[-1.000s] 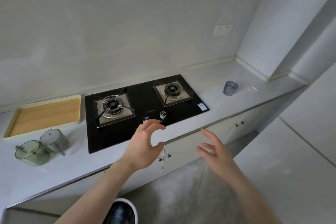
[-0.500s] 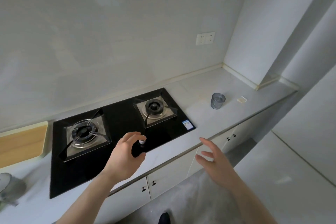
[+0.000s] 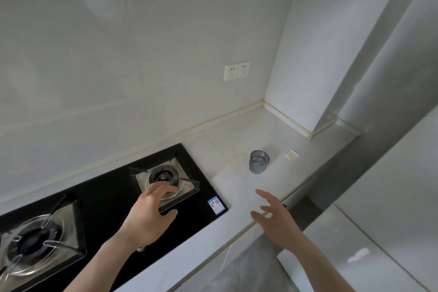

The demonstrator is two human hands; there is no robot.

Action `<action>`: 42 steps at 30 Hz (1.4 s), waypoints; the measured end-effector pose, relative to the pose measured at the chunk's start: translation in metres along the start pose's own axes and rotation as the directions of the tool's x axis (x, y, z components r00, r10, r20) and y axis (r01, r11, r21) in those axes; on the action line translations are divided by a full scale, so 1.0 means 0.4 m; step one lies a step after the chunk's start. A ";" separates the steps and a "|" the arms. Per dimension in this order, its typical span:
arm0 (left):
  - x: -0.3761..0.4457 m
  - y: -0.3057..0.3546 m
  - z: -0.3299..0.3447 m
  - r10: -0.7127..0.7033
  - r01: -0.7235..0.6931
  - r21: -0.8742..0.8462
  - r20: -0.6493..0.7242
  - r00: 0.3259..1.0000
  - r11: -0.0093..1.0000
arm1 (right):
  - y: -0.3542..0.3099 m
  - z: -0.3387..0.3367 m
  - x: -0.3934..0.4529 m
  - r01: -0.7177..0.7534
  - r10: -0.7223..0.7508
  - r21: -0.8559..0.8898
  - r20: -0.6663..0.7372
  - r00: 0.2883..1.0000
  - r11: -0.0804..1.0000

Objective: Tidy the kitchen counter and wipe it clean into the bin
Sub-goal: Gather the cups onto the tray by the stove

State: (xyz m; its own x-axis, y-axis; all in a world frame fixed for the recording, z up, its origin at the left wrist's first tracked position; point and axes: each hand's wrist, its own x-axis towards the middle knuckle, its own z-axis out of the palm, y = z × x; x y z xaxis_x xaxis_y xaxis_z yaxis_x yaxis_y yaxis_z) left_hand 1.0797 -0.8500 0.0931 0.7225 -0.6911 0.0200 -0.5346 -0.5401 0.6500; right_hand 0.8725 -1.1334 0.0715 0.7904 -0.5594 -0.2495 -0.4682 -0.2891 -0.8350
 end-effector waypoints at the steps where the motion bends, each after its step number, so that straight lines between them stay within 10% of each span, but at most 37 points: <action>1: 0.019 0.004 0.007 -0.011 0.011 0.004 0.001 1.000 1.000 | 0.007 -0.010 0.035 0.004 -0.003 -0.003 0.008 1.000 1.000; 14: 0.178 0.020 0.085 -0.277 0.280 -0.006 -0.147 0.949 0.960 | 0.089 -0.173 0.542 0.037 0.001 -0.297 0.126 0.992 0.954; 30: 0.108 0.129 0.221 -0.639 0.639 -0.117 -0.311 0.704 0.760 | 0.192 -0.123 0.892 0.077 0.110 -0.664 0.235 0.966 0.744; 42: -0.151 0.169 0.232 -0.754 0.728 -0.221 -0.315 0.576 0.649 | -0.016 -0.014 0.607 0.387 -0.210 -0.266 0.513 0.832 0.883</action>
State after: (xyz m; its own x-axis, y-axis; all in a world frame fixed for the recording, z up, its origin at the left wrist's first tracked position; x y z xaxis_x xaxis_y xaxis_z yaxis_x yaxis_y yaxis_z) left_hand 0.9593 -0.8895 0.0655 0.9576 0.1604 -0.2391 0.2761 -0.7474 0.6042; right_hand 1.0652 -1.2717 0.0190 0.9588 -0.0066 -0.2839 -0.2128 -0.6787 -0.7030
